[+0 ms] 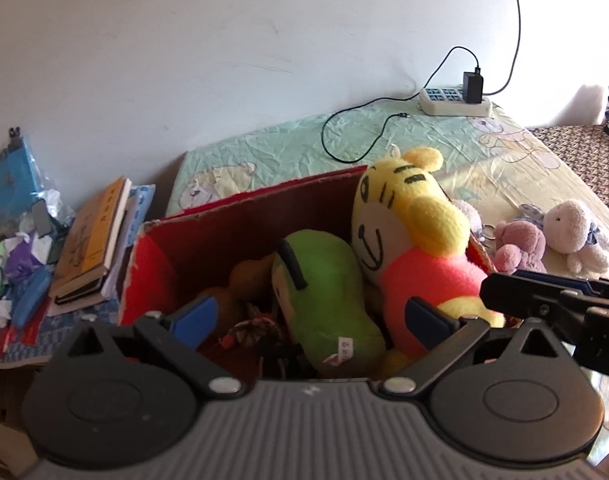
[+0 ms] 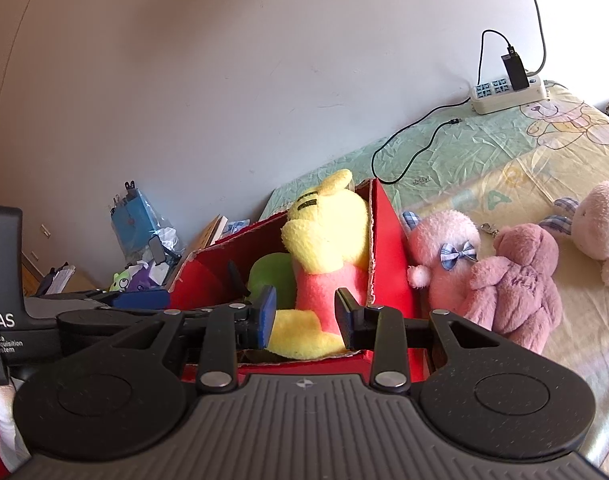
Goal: Organize objects
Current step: 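Raise the right gripper out of the red box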
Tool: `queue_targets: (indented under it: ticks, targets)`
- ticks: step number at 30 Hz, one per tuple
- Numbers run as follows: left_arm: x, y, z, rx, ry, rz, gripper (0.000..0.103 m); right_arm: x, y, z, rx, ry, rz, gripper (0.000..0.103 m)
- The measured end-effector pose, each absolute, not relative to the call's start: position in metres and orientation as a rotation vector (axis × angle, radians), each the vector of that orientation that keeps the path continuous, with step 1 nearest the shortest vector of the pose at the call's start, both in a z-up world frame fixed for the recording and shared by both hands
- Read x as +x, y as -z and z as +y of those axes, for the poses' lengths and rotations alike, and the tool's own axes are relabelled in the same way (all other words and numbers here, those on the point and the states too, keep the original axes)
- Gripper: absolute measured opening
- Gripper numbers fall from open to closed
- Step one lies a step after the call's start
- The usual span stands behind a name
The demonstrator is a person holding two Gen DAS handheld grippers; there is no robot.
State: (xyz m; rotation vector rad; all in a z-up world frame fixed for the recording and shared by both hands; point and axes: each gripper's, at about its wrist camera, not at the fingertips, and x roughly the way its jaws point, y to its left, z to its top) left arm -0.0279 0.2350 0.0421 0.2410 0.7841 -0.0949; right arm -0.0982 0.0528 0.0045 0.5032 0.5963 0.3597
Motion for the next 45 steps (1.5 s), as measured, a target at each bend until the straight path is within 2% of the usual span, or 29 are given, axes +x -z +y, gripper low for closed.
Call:
queue_targets:
  ticks: [24,45]
  targets:
    - [-0.049,-0.040,0.205,0.165,-0.122,0.883,0.100,-0.080,0.006,0.011,0.489,-0.527,0.708,0.036]
    - [-0.045,-0.001,0.142,0.101,-0.162,1.034,0.101,-0.057,0.035,-0.050,0.498,-0.604,0.840,0.036]
